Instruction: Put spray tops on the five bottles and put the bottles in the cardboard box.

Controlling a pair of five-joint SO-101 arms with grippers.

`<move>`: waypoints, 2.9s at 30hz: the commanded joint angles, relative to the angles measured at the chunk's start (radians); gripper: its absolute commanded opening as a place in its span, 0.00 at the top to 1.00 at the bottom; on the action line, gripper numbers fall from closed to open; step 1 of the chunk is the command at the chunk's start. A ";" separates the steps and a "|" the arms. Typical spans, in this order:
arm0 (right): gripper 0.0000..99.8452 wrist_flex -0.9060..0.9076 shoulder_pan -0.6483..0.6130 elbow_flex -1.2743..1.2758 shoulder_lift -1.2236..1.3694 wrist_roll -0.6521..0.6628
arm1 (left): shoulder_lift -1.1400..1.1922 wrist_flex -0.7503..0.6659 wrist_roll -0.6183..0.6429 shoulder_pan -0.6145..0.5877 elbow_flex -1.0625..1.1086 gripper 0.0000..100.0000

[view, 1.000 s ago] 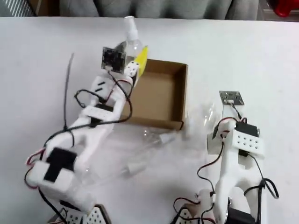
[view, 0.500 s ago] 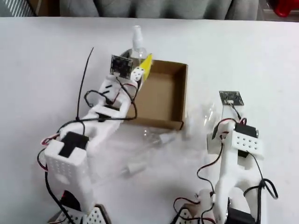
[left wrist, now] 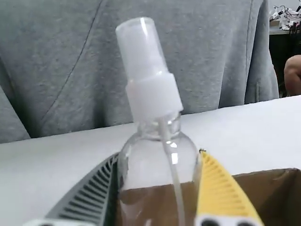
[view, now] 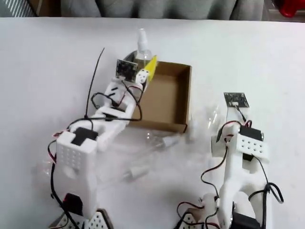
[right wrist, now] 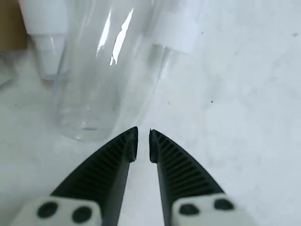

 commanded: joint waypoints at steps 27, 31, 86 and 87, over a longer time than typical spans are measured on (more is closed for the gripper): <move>0.98 -0.054 0.013 0.018 -0.018 0.002 | 0.045 0.055 0.011 -0.004 -0.051 0.77; 0.98 -0.056 0.013 0.018 -0.018 0.002 | 0.045 0.084 0.011 -0.005 -0.052 0.71; 0.98 -0.096 0.030 0.040 -0.018 0.002 | -0.618 0.618 0.011 -0.067 0.219 0.66; 0.98 -0.096 0.028 0.040 -0.018 0.002 | -0.650 0.684 0.011 -0.065 0.216 0.66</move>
